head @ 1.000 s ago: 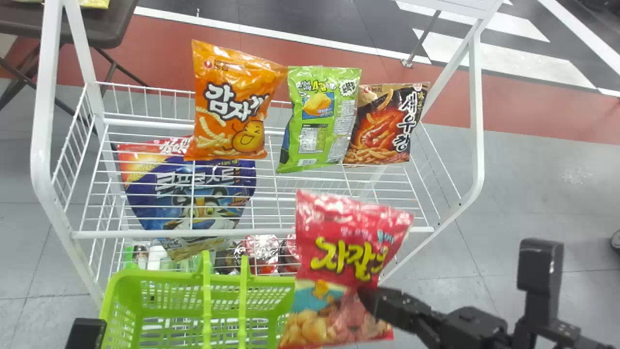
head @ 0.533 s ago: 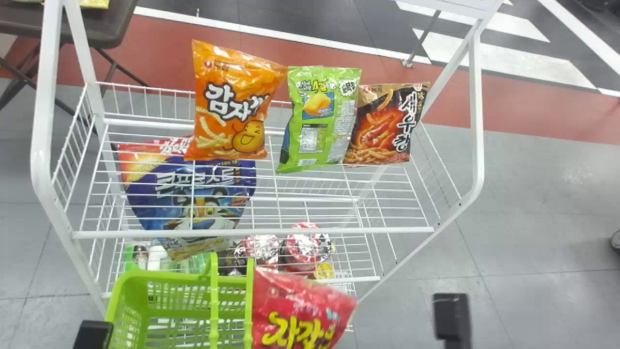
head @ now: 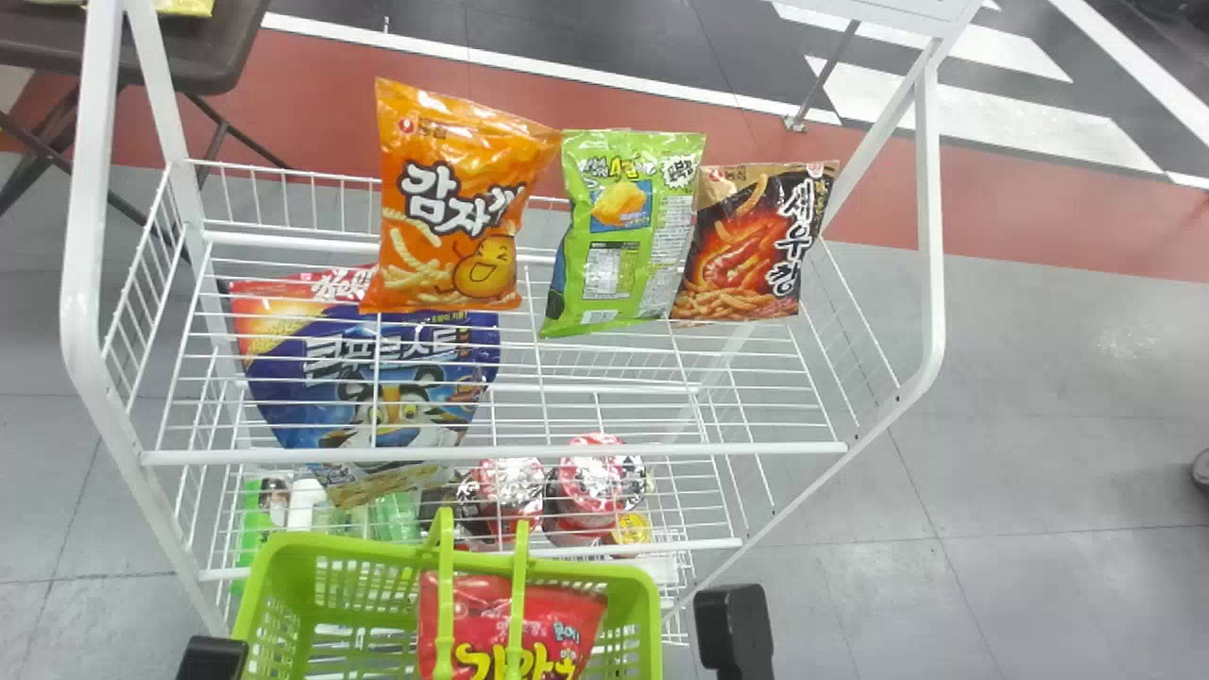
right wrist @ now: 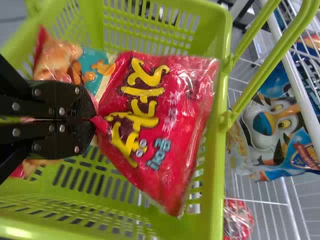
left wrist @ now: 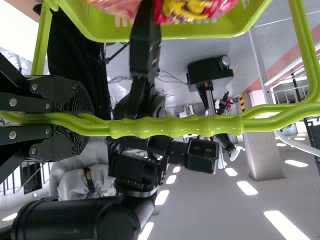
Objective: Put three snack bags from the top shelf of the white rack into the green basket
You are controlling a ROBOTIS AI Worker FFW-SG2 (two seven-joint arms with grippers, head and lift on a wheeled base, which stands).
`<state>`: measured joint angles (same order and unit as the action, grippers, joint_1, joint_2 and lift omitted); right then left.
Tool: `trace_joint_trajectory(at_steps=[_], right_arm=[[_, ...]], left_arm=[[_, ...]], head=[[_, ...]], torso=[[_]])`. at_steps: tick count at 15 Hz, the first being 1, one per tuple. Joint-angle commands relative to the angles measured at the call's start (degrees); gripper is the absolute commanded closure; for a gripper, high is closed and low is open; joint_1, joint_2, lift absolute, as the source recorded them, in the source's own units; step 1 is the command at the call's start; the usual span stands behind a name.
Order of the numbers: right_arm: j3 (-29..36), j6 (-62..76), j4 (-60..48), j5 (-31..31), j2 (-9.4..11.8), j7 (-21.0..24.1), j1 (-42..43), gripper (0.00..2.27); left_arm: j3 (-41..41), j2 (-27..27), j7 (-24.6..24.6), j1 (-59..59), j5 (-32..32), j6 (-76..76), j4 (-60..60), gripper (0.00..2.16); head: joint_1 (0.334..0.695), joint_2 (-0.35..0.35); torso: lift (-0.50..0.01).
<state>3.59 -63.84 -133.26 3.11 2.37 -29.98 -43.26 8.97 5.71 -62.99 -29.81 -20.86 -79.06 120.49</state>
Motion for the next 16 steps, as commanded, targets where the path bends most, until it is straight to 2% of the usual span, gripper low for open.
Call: trace_joint_trajectory(at_steps=[1, 3, 5, 8, 12, 14, 16], right_arm=[[-0.9, 3.6, 0.8, -2.3, 0.4, 1.4, 0.4, 0.00], [0.0, 3.6, -0.3, -2.1, 1.2, 1.3, 0.5, 0.03], [2.1, 3.6, -1.9, 0.8, 1.5, -0.4, 0.5, 0.06], [5.6, 10.3, -2.7, 5.1, 1.0, -1.4, 1.2, 0.06], [6.2, 25.9, 2.7, 5.8, -0.7, 0.8, 9.0, 0.06], [4.7, 39.4, 8.6, 5.3, -0.8, 4.0, 13.9, 0.06], [3.0, 45.1, 14.1, 3.8, -0.8, 5.5, 20.1, 0.06]], left_arm=[[-0.2, 0.0, 0.2, -0.1, 0.0, 0.4, -0.2, 2.12], [-0.7, 0.0, 0.2, -0.1, 0.0, 0.5, -0.3, 2.12], [-1.0, -0.1, 0.3, 0.0, 0.0, 0.5, -0.3, 2.12], [-1.1, 0.0, 0.2, 0.3, 0.0, 0.2, -0.1, 2.12], [-1.6, 0.3, -0.4, 0.0, -0.2, -0.2, -0.1, 2.12], [-1.6, 0.4, -0.6, -0.2, -0.2, 0.0, -0.1, 2.12], [-1.5, 0.4, -0.7, -0.3, -0.2, 0.2, -0.3, 2.12]], head=[[0.695, -0.350], [0.695, -0.350], [0.695, -0.350], [0.695, -0.350], [0.695, -0.350], [0.695, -0.350], [0.695, -0.350]], torso=[[0.000], [0.000], [0.000], [0.000], [0.000], [0.000], [0.000]])
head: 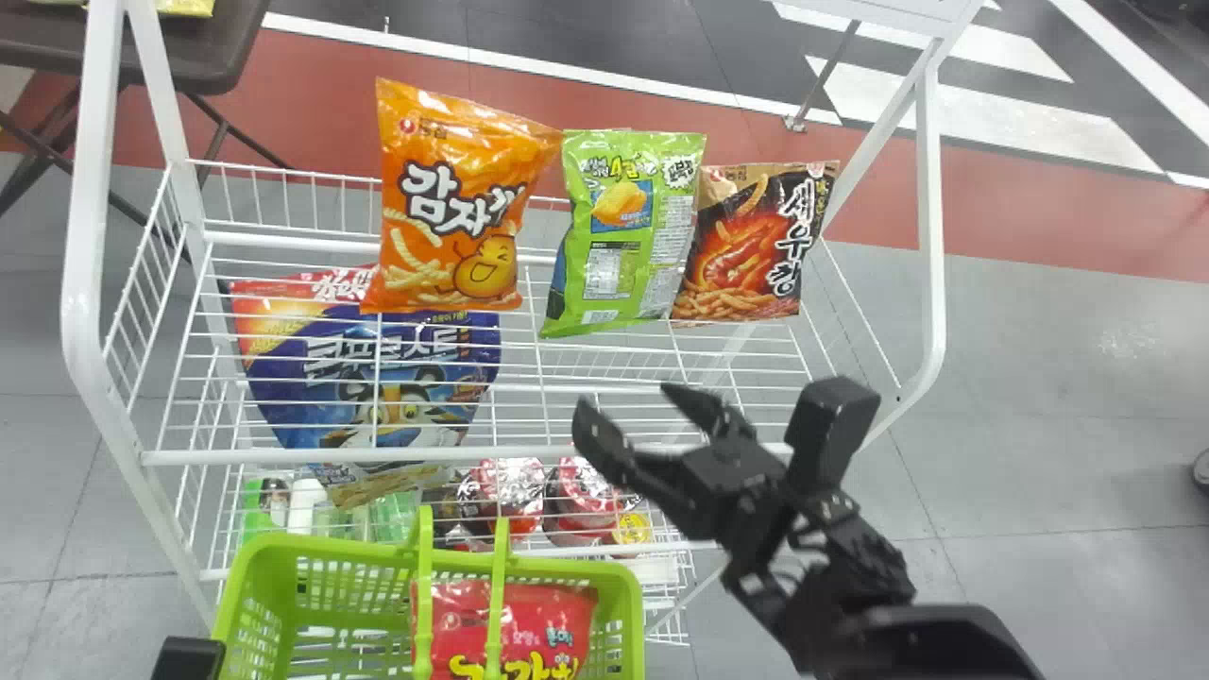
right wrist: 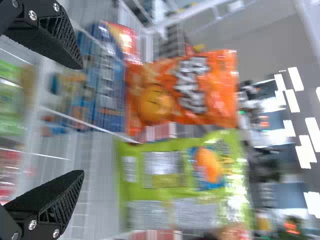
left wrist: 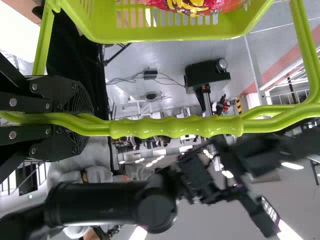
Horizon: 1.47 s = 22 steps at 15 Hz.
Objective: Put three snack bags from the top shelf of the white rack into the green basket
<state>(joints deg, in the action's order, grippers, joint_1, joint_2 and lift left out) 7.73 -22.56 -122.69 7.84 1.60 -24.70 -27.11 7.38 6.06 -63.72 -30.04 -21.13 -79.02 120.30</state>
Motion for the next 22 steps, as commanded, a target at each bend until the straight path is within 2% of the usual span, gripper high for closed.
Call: trace_joint_trajectory(at_steps=[1, 4, 8, 12, 15, 16, 17, 18, 19, 21, 22], right_arm=[[-2.4, 5.7, 6.1, -2.6, 0.0, 2.2, 6.7, 0.06], [-5.7, 10.1, 13.6, -9.4, 0.0, 8.4, 13.8, 0.06], [-3.6, 9.9, 20.8, -10.6, -0.7, 9.4, 19.1, 0.07], [-3.5, 13.5, 26.4, -11.6, -0.9, 14.8, 22.1, 0.12], [-2.5, 10.3, 30.9, -12.3, -0.6, 13.8, 26.3, 0.29], [-1.7, 9.1, 30.9, -11.8, -0.5, 12.4, 26.7, 0.38], [-1.5, 6.8, 30.9, -11.4, -0.5, 10.2, 27.1, 0.66], [-1.5, 4.8, 30.9, -11.2, -0.5, 9.8, 27.7, 0.83], [-1.5, 4.5, 30.9, -11.3, -0.5, 9.0, 28.1, 1.10], [-1.6, 1.7, 30.5, -10.6, -0.5, 8.6, 27.6, 2.03], [-1.7, 1.9, 29.3, -10.6, -0.6, 8.6, 26.8, 2.08]], left_arm=[[0.0, 0.0, 0.0, -0.1, 0.1, 0.1, -0.4, 2.12], [-0.3, 0.2, -0.1, 0.0, 0.1, 0.0, -0.4, 2.12], [-0.6, 0.6, -0.3, 1.0, 0.2, -1.6, -0.4, 2.12], [-1.0, 1.0, -0.6, 1.6, 0.1, -2.3, -0.8, 2.12], [-1.1, 1.1, -1.0, 1.6, 0.1, -2.3, -0.9, 2.12], [-1.1, 1.1, -1.1, 1.6, 0.0, -2.2, -1.0, 2.12], [-1.1, 1.0, -1.2, 1.9, 0.1, -2.2, -1.5, 2.12], [-1.0, 1.0, -1.2, 2.4, 0.2, -2.2, -1.9, 2.12], [-0.8, 1.0, -1.2, 2.5, 0.2, -2.3, -2.1, 2.12], [-0.7, 1.0, -1.0, 2.7, 0.2, -2.3, -2.3, 2.12], [-0.7, 1.0, -1.1, 2.7, 0.2, -2.2, -2.3, 2.12]], head=[[0.695, -0.350], [0.695, -0.350], [0.695, -0.350], [0.695, -0.350], [0.695, -0.350], [0.695, -0.350], [0.695, -0.350], [0.695, -0.350], [0.695, -0.350], [0.695, -0.350], [0.695, -0.350]], torso=[[0.000], [0.000], [0.000], [0.000], [0.000], [0.000], [0.000], [0.000], [0.000], [0.000], [0.000]])
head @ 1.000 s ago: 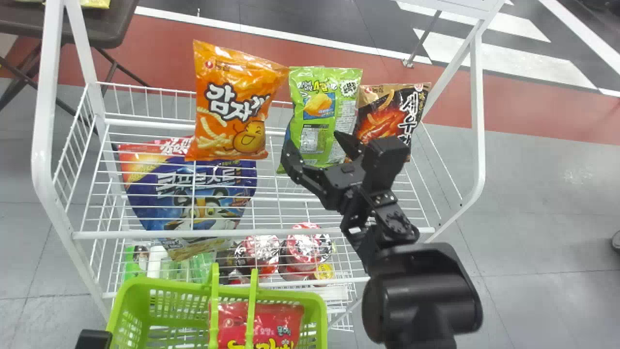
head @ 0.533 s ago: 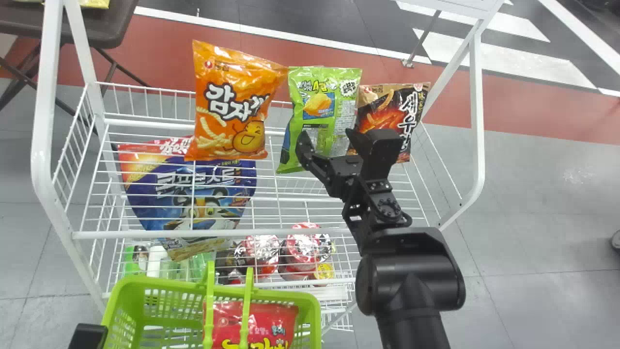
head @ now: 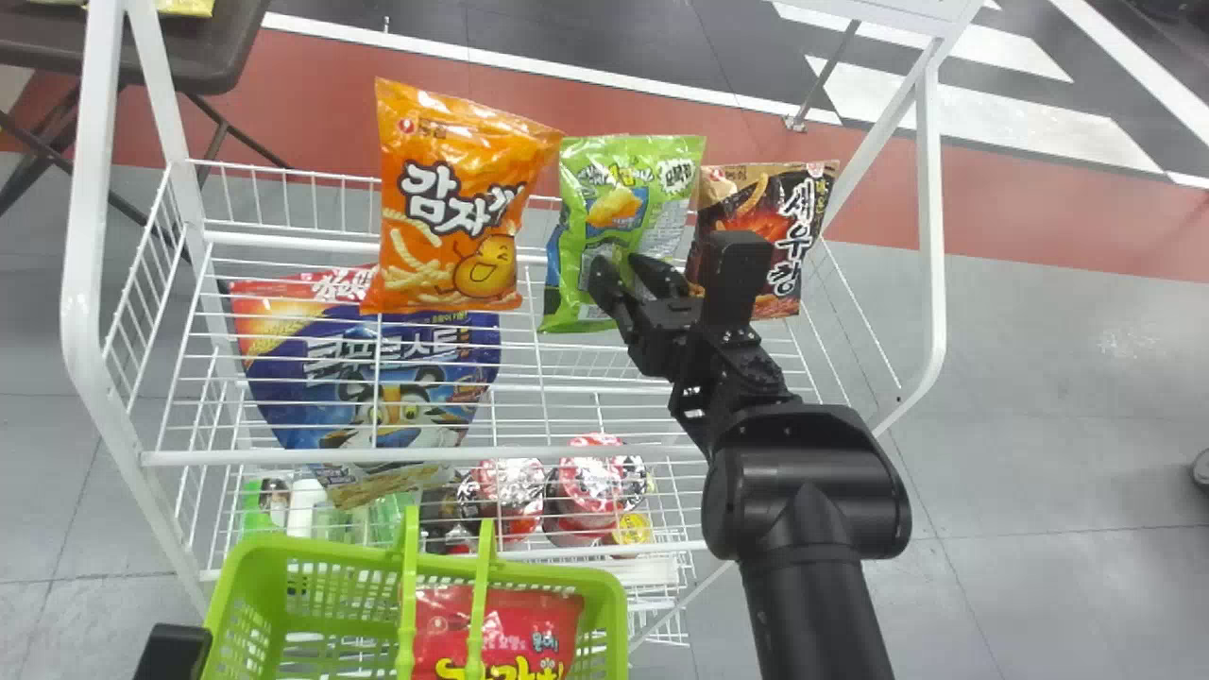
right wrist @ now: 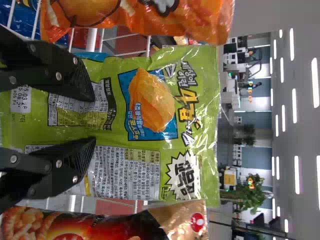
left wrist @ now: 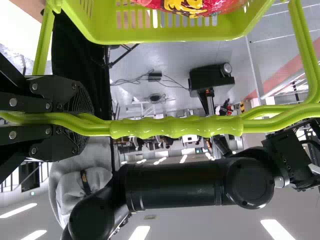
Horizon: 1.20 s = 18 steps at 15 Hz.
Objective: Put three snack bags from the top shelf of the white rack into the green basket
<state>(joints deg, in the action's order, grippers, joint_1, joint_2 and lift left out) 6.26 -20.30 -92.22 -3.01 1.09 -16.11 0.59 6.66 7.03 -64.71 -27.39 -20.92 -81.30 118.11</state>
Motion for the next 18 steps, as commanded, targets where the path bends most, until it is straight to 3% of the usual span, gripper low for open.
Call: trace_joint_trajectory(at_steps=[1, 8, 13, 18], right_arm=[[-0.3, -0.4, -1.7, 0.3, -0.2, 0.0, -1.3, 2.08], [0.4, -0.6, -4.7, 2.8, -0.3, 0.6, -2.7, 2.08], [0.0, -4.1, -11.6, 4.7, -0.2, -3.1, -6.5, 2.08], [0.0, -10.8, -27.4, 8.3, -0.1, -5.5, -16.3, 2.08]], left_arm=[[0.0, 0.0, -0.1, 0.1, 0.0, 0.1, -0.1, 2.12], [-0.7, 0.0, -0.7, -0.8, -0.2, 0.0, 0.5, 2.12], [-0.2, 0.0, -0.5, -0.9, -0.1, 0.0, 0.8, 2.12], [-0.8, 0.0, -0.5, -0.8, -0.3, 0.0, 1.2, 2.12]], head=[[0.695, -0.350], [0.695, -0.350], [0.695, -0.350], [0.695, -0.350]], torso=[[0.000], [0.000], [0.000], [0.000]])
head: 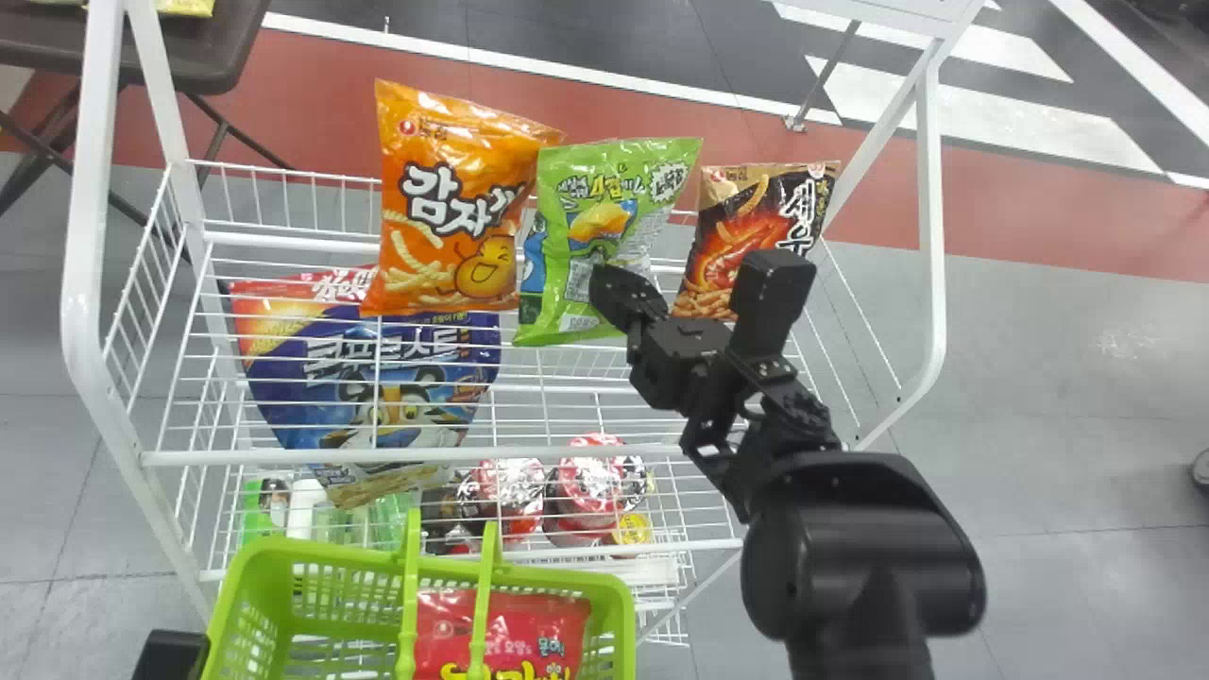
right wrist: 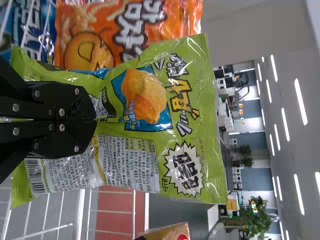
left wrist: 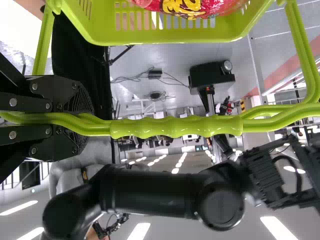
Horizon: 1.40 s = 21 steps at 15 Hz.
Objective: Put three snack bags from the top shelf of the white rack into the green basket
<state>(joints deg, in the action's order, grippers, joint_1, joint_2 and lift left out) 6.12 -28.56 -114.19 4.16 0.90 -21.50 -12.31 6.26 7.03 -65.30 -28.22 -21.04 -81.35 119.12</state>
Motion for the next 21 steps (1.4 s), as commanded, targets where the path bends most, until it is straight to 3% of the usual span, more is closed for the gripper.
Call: trace_joint_trajectory(at_steps=[1, 3, 8, 12, 15, 21], right_arm=[[0.1, -5.1, -10.6, 1.6, 0.1, -0.3, -6.7, 2.08], [1.3, -10.4, -20.1, 2.5, 0.0, -0.7, -14.0, 2.08], [10.7, -21.1, -31.5, 13.7, 0.0, -2.5, -29.3, 2.08], [18.2, -40.3, -30.9, 24.5, 0.1, -11.6, -33.1, 2.11], [17.6, -43.8, -26.5, 27.0, 0.1, -15.3, -35.0, 2.11], [6.7, -33.3, -17.0, 22.2, 0.7, -14.5, -33.0, 2.11]], left_arm=[[-0.8, 0.0, 0.1, 0.0, -0.1, 0.0, 0.1, 2.12], [-1.4, 0.0, 0.3, 0.4, -0.1, 0.0, 0.1, 2.12], [-3.1, -0.5, 0.9, 0.4, -0.9, 0.2, 0.0, 2.12], [-4.9, -2.4, 1.8, -1.2, -1.7, 2.6, 0.1, 2.12], [-4.5, -2.4, 2.2, -1.1, -1.7, 2.5, 0.1, 2.12], [-2.9, -2.3, 1.9, -2.8, -1.3, 2.3, 2.3, 2.12]], head=[[0.695, -0.350], [0.695, -0.350], [0.695, -0.350], [0.695, -0.350], [0.695, -0.350], [0.695, -0.350]], torso=[[0.000], [0.000], [0.000], [0.000], [0.000], [0.000]])
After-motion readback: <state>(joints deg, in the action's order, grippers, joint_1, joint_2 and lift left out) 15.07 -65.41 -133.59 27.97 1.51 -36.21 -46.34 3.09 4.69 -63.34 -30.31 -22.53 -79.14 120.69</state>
